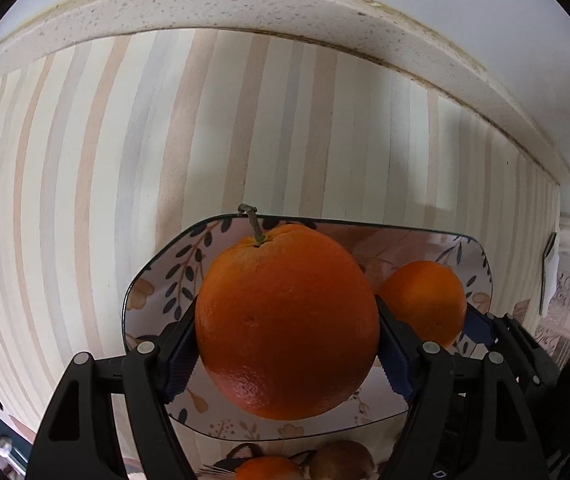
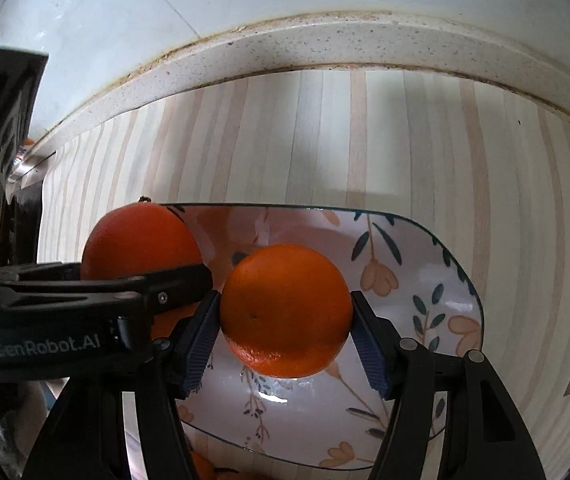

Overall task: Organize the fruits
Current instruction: 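Carry both oranges onto the floral plate and open both tools, then grasp another orange with the left tool while the right tool grasps the red apple, then place the orange and red apple on the plate and open both tools, then grasp a green apple with each tool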

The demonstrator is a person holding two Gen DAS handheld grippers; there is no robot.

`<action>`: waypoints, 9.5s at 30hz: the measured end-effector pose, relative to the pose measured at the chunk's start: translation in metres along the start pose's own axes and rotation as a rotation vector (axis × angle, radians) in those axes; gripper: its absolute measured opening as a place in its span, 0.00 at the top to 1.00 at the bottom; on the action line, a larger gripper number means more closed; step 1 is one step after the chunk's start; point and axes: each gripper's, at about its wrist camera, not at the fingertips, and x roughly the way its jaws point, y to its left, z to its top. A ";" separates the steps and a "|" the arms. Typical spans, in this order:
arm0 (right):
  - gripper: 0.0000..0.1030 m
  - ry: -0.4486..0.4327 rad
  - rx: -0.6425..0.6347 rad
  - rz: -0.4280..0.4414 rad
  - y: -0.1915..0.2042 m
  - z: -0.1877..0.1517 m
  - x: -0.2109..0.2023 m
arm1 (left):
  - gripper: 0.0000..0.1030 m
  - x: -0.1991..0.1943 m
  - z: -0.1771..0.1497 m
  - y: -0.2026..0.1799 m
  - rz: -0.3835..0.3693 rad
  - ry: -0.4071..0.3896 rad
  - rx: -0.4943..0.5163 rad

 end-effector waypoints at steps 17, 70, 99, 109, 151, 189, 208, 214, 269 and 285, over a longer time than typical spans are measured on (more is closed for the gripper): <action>0.08 -0.008 0.056 -0.072 -0.010 -0.006 -0.033 | 0.12 -0.034 0.009 0.000 -0.023 -0.084 0.014; 0.08 -0.289 0.102 -0.102 0.029 -0.199 -0.195 | 0.12 -0.120 -0.228 0.010 0.167 -0.443 0.130; 0.11 -0.056 0.255 0.082 -0.006 -0.212 -0.082 | 0.39 0.026 -0.216 0.024 0.117 -0.145 0.156; 0.15 0.014 0.178 0.020 0.015 -0.204 -0.042 | 0.37 0.025 -0.204 0.051 0.105 -0.125 0.094; 0.33 -0.164 0.218 -0.013 -0.033 -0.094 -0.103 | 0.38 -0.065 -0.116 0.024 0.047 -0.273 0.117; 0.23 -0.113 0.365 -0.026 -0.067 -0.027 -0.059 | 0.23 -0.011 -0.078 0.023 0.119 -0.185 0.095; 0.09 -0.186 0.136 -0.178 -0.005 -0.097 -0.115 | 0.22 -0.069 -0.129 0.033 0.127 -0.305 0.100; 0.09 -0.222 0.102 -0.187 0.016 -0.128 -0.142 | 0.22 -0.095 -0.161 0.025 0.123 -0.375 0.119; 0.09 0.027 0.383 0.113 -0.019 -0.306 -0.074 | 0.48 0.049 -0.296 0.009 0.080 0.002 0.297; 0.15 0.147 0.322 0.098 0.010 -0.296 -0.025 | 0.47 0.048 -0.271 0.043 0.088 -0.028 0.172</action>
